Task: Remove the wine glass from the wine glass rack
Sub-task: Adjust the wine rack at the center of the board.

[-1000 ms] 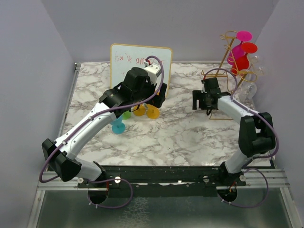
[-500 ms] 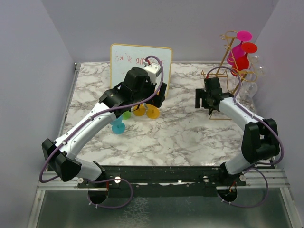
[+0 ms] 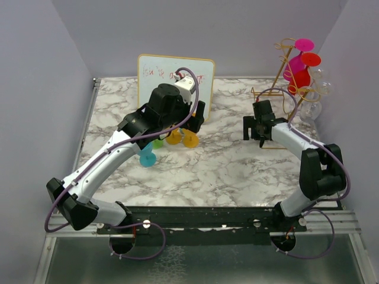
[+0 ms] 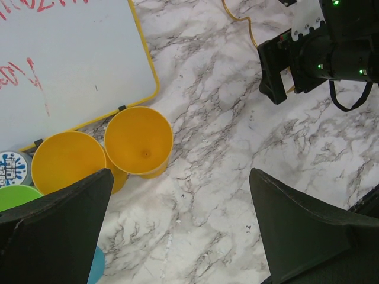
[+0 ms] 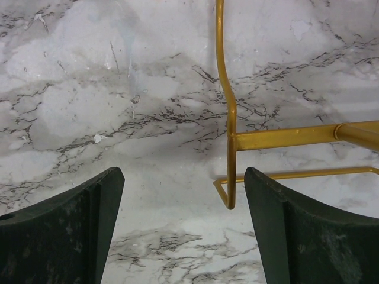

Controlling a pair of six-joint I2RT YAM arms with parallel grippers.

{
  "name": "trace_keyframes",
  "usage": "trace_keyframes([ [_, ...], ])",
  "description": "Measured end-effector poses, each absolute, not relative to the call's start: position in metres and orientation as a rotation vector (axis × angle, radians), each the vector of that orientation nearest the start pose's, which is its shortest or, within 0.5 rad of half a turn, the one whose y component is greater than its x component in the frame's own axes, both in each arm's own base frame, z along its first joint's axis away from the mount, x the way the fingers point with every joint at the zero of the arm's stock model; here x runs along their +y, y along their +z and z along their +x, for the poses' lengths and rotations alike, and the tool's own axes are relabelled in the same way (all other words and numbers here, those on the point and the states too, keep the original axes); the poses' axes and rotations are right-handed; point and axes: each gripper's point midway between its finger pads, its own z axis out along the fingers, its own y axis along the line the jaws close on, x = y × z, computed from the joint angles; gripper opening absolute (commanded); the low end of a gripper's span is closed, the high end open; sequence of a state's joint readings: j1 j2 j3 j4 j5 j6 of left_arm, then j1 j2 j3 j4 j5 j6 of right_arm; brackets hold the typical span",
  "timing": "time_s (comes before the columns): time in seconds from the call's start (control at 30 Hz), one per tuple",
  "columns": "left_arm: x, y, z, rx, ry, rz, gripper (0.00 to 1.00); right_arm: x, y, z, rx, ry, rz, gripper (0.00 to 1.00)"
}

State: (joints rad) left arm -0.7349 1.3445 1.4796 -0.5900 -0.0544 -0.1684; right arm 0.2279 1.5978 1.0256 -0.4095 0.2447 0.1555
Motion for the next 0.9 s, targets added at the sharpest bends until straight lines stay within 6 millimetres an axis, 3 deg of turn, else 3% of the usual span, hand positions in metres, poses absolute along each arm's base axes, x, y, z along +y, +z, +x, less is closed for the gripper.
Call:
trace_keyframes([
  [0.27, -0.264, 0.317, 0.300, 1.989, -0.501, 0.522, 0.99, 0.053, 0.062, 0.365, 2.537, -0.127, -0.010, 0.88],
  [0.57, -0.249, 0.339, 0.297, 1.927, -0.481, 0.465, 0.99, 0.064, 0.059, 0.363, 2.559, -0.030, -0.052, 0.85],
  [0.7, -0.246, 0.342, 0.298, 1.913, -0.470, 0.446, 0.99, 0.078, 0.062, 0.363, 2.563, 0.059, -0.070, 0.84],
  [0.9, -0.243, 0.329, 0.298, 1.935, -0.447, 0.444, 0.99, 0.109, 0.064, 0.368, 2.563, 0.130, -0.130, 0.84],
])
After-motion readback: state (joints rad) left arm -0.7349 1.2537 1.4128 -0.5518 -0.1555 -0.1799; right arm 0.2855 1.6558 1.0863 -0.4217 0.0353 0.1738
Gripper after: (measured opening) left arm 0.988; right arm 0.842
